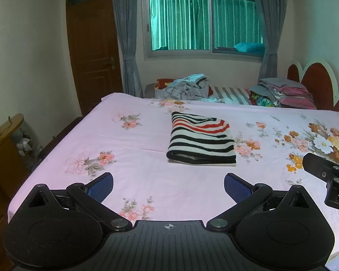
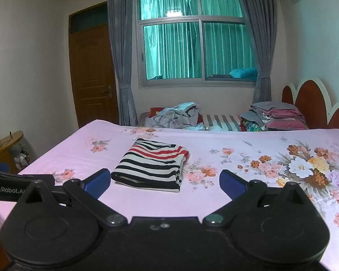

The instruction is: Fold small clothes

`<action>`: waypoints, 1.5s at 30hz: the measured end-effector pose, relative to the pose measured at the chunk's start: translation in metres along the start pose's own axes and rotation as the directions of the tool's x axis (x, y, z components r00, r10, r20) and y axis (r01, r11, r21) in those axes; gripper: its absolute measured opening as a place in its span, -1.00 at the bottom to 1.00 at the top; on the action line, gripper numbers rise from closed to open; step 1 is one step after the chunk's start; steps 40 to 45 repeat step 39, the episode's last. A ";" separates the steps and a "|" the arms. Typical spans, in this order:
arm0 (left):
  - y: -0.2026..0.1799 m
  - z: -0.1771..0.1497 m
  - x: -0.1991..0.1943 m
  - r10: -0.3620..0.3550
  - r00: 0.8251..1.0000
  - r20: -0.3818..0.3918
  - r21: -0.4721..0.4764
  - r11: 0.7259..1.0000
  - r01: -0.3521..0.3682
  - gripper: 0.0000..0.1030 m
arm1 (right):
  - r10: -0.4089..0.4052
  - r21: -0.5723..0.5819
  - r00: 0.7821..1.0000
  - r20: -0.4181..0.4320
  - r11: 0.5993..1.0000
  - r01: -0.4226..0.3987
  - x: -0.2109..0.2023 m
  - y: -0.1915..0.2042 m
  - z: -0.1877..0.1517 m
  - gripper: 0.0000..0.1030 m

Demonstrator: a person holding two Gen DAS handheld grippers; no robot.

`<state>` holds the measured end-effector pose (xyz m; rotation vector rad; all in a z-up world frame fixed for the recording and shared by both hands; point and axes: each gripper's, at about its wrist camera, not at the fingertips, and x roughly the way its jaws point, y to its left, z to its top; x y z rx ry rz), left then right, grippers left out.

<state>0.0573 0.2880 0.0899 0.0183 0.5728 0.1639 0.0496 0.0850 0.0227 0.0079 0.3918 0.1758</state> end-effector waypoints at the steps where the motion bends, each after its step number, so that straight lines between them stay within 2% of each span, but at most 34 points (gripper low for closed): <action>1: 0.000 0.000 0.000 0.000 1.000 -0.001 0.001 1.000 0.000 1.00 | 0.000 0.000 1.000 -0.001 1.000 0.000 0.000 -0.001 0.000 0.99; 26: 0.000 0.001 0.005 -0.003 1.000 -0.013 -0.003 1.000 0.002 1.00 | 0.011 0.002 1.000 -0.010 1.000 -0.011 0.006 0.000 -0.001 0.99; 33: 0.003 0.000 0.011 -0.040 0.999 -0.020 -0.015 0.999 0.040 1.00 | 0.015 0.004 1.000 -0.012 1.000 -0.015 0.008 0.000 -0.002 0.99; 45: 0.003 0.002 0.024 -0.023 1.000 -0.021 -0.014 1.000 0.023 1.00 | 0.009 0.005 1.000 -0.028 1.000 -0.009 0.017 -0.003 -0.004 0.99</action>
